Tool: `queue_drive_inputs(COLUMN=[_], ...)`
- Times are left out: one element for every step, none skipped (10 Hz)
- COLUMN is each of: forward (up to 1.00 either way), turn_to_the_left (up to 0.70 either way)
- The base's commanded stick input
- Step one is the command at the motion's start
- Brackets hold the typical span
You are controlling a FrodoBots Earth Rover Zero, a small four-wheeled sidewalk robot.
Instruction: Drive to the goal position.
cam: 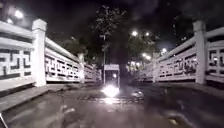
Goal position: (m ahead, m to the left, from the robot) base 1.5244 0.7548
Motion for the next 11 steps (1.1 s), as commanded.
queue_drive_inputs(forward=[0.45, 0.45, 0.45, 0.45, 0.45, 0.45, 0.45, 0.45, 0.45, 0.45, 0.45], turn_to_the_left=[0.00, 0.00, 0.00, 0.00, 0.00, 0.00, 0.00, 0.00, 0.00, 0.00, 0.00])
